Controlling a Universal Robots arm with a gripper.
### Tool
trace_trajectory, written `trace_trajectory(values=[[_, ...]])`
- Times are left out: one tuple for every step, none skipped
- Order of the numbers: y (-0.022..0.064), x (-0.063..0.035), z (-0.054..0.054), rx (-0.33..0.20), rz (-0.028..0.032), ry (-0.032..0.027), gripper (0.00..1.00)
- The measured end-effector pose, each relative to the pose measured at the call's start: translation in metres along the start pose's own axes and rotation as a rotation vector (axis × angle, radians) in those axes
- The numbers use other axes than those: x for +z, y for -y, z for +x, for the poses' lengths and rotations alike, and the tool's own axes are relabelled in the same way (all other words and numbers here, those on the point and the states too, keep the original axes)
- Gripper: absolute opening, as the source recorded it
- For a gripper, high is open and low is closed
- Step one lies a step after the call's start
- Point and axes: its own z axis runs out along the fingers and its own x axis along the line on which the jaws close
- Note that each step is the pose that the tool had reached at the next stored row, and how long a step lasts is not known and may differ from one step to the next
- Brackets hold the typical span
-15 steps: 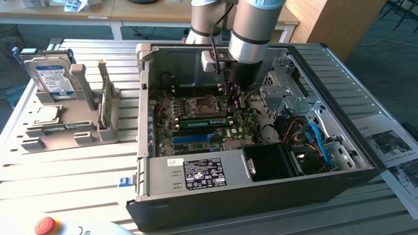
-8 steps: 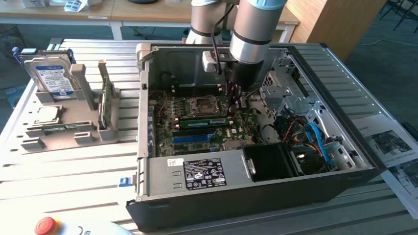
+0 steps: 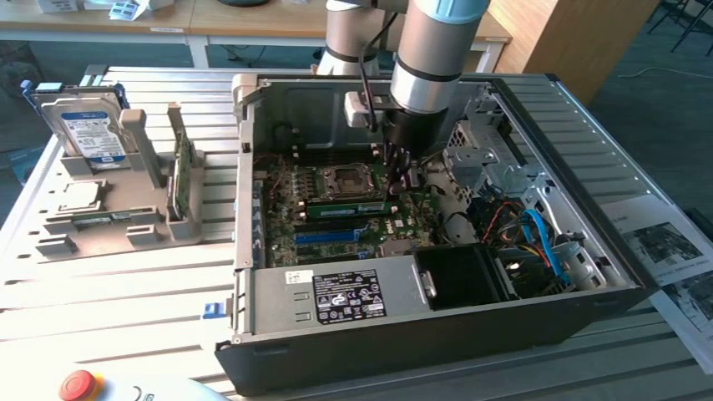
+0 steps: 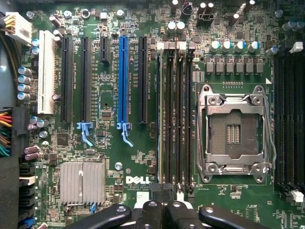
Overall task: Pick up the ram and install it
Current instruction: 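Press down the ram until it locks into place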
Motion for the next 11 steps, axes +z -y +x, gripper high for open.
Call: trace_trajectory(values=[[0.0000, 0.0000, 0.0000, 0.000, 0.0000, 0.0000, 0.10], [0.0000, 0.0001, 0.0000, 0.000, 0.0001, 0.0000, 0.10], [0.0000, 0.0006, -0.0001, 0.000, 0.0001, 0.0005, 0.10], [0.0000, 0.0012, -0.0001, 0.000, 0.0001, 0.0004, 0.10], [0.0001, 0.0016, -0.0001, 0.000, 0.0001, 0.0002, 0.10], [0.0000, 0.0017, 0.0000, 0.000, 0.0000, 0.0000, 0.10], [0.0000, 0.0017, 0.0000, 0.000, 0.0000, -0.0001, 0.10], [0.0000, 0.0017, 0.0000, 0.000, -0.0001, -0.0001, 0.10], [0.0000, 0.0017, -0.0001, 0.000, 0.0000, 0.0000, 0.10], [0.0001, 0.0023, -0.0002, 0.000, 0.0002, 0.0005, 0.10], [0.0001, 0.0030, -0.0002, 0.000, 0.0002, 0.0006, 0.10]])
